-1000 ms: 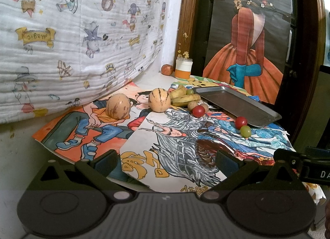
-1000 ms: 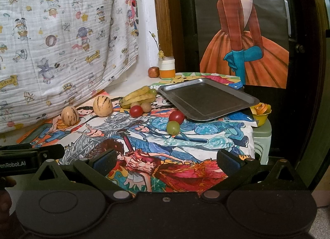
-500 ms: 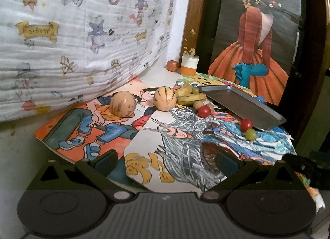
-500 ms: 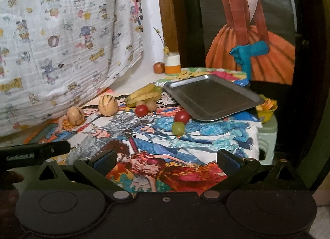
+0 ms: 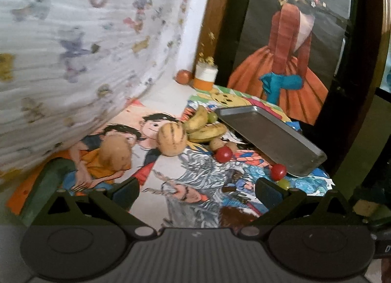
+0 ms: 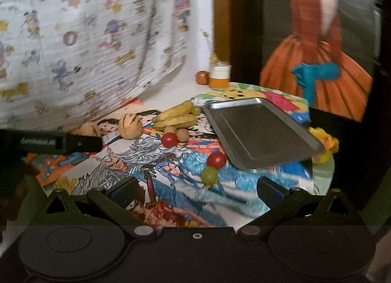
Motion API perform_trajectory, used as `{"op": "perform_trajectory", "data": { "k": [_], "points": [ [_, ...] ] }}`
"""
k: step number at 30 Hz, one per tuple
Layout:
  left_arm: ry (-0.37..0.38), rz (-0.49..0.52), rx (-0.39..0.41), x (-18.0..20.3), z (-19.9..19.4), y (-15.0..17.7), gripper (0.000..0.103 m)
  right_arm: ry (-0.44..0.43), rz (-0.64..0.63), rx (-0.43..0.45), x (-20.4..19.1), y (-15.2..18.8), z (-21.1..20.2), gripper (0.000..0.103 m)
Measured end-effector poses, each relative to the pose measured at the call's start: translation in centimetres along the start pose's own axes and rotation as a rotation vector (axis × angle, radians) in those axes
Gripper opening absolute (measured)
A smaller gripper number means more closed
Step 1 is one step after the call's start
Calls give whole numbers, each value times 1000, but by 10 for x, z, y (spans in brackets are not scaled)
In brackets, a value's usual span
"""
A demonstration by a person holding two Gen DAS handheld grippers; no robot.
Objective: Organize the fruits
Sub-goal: 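Grasp a red cherry tomato with the left tool while the right tool grasps another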
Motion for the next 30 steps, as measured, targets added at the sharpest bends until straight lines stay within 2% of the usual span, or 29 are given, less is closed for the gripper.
{"op": "perform_trajectory", "data": {
  "k": [7, 10, 16, 20, 22, 27, 30],
  "points": [
    [62, 3, -91, 14, 40, -31, 103, -138, -77, -117, 22, -48, 25, 103],
    [71, 17, -140, 19, 62, -43, 103, -187, -181, -154, 28, -66, 39, 102],
    [78, 6, -215, 22, 99, -48, 103, -363, -417, -193, 32, -90, 65, 102],
    [86, -20, -253, 20, 115, -44, 103, -396, -595, -200, 33, -90, 80, 100],
    [89, -43, -265, 18, 124, -43, 103, -385, -663, -208, 38, -88, 91, 97],
    [93, -79, -264, 15, 141, -43, 103, -377, -749, -266, 52, -79, 121, 88],
    [97, -79, -248, 17, 148, -43, 100, -386, -789, -303, 56, -71, 137, 79]
  ]
}}
Point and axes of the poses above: each gripper's, at about its wrist camera, not at the fingertips, and z roughly the way its jaws point, x to its right, y to its underside, the point moved 3 cm from there along z, roughly the way its jaws point, and after that the axes turned 2 degrees about x, right-handed, at the moved point
